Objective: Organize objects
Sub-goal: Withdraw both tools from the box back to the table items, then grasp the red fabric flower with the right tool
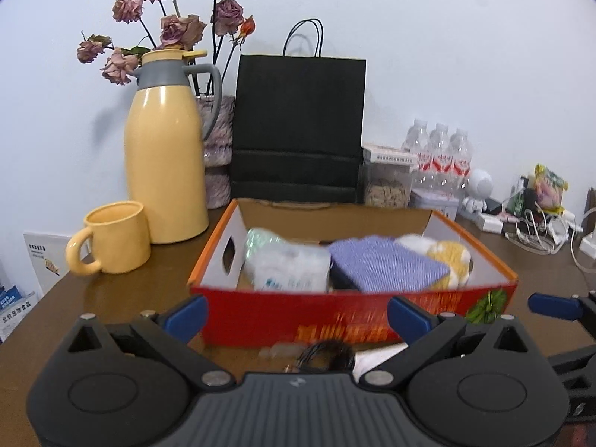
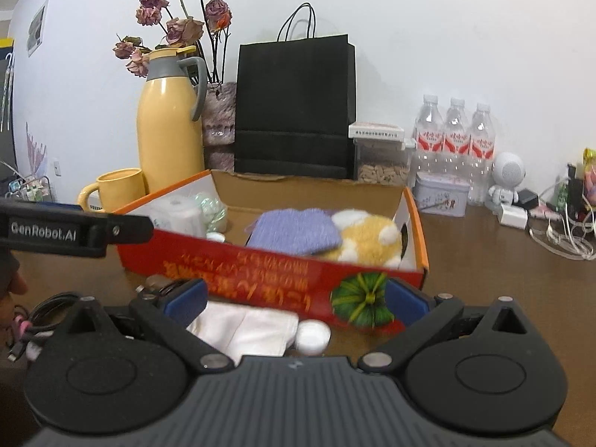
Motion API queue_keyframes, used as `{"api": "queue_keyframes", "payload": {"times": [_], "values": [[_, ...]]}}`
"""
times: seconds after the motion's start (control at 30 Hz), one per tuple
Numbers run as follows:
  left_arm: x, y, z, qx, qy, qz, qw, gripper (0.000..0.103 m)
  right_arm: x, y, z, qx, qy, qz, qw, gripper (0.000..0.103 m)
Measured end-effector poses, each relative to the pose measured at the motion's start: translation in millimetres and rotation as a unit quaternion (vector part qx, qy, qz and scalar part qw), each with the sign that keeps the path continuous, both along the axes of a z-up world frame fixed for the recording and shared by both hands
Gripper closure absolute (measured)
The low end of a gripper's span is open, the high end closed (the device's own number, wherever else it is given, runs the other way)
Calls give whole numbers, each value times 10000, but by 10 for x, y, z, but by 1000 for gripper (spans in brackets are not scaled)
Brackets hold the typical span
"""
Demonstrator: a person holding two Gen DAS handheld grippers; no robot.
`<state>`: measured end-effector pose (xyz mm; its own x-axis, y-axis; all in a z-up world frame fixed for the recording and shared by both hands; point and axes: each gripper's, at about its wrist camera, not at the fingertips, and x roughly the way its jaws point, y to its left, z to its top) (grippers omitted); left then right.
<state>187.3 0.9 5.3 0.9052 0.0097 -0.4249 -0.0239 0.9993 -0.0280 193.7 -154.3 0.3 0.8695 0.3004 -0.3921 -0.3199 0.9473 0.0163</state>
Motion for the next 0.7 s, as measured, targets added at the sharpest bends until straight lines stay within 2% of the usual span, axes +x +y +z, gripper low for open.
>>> {"api": "queue_keyframes", "payload": {"times": [0.27, 0.7], "values": [[-202, 100, -223, -70, 362, -70, 9993, 0, -291, 32, -97, 42, 129, 162, 9998, 0], [-370, 61, -328, 170, 485, -243, 9984, 0, -523, 141, -211, -96, 404, 204, 9989, 0]]}}
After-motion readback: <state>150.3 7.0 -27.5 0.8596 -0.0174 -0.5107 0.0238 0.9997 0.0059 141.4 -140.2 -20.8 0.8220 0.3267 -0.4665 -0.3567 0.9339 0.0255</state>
